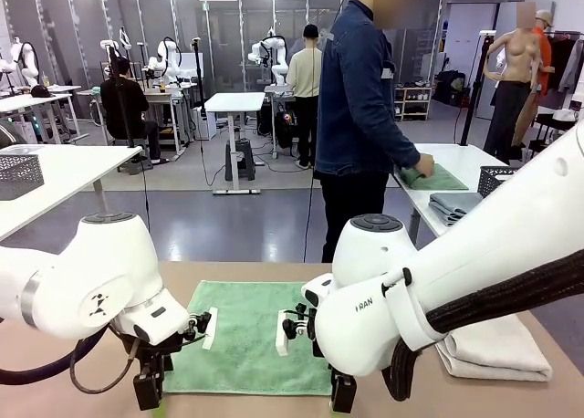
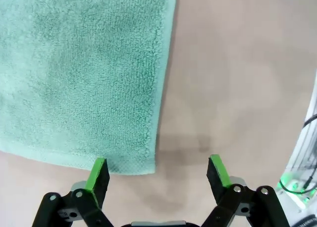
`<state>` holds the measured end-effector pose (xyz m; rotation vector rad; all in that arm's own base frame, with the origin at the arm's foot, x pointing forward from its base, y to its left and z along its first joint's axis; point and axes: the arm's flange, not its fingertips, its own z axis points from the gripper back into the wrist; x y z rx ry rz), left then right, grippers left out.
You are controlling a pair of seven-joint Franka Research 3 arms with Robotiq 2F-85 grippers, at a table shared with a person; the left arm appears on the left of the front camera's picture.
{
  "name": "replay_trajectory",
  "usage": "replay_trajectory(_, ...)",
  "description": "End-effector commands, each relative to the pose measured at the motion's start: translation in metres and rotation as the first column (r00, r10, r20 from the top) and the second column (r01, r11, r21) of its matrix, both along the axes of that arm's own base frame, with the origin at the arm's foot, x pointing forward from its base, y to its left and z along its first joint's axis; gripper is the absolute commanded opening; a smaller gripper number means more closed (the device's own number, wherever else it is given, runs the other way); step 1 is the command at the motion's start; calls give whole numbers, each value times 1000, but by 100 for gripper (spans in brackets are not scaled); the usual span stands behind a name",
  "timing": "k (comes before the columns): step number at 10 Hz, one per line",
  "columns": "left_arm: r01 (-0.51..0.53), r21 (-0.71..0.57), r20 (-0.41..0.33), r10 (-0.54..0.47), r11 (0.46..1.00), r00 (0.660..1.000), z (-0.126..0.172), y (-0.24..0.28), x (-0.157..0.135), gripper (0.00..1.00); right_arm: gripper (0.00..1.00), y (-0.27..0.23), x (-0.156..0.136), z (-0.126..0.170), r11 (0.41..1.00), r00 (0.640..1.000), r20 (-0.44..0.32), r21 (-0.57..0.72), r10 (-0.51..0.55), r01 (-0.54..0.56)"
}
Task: Fold the towels and place them in the basket.
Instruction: When a person lays out a Towel with hook on the table, fold it in half twice.
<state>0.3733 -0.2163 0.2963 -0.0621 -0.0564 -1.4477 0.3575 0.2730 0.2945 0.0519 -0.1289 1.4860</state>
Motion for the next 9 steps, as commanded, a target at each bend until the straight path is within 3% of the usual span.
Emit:
replay_trajectory(1,7,-23,9,-7,1000,1000,-6,-1,12,100,95,5,4,-5,1000,1000,6,-4,-31,31)
replay_trajectory(4,18,-9,-14,-19,1000,1000,-9,-3,14,96,95,1,10,-7,999,999,3,-17,-51,51)
replay_trajectory(6,23,-2,-22,-23,1000,999,-10,-3,16,88,95,1,17,-8,999,999,-9,-19,-32,32)
replay_trajectory(7,23,2,-24,-23,1000,999,-9,-3,16,49,95,1,20,-8,999,999,-26,-22,-32,32)
replay_trajectory(8,20,1,-29,-20,1000,999,-10,-2,16,30,82,2,23,-8,999,999,-41,-26,-35,34)
replay_trajectory(9,24,3,-29,-23,1000,999,-9,-2,16,0,43,1,25,-7,999,998,-39,-35,-40,39)
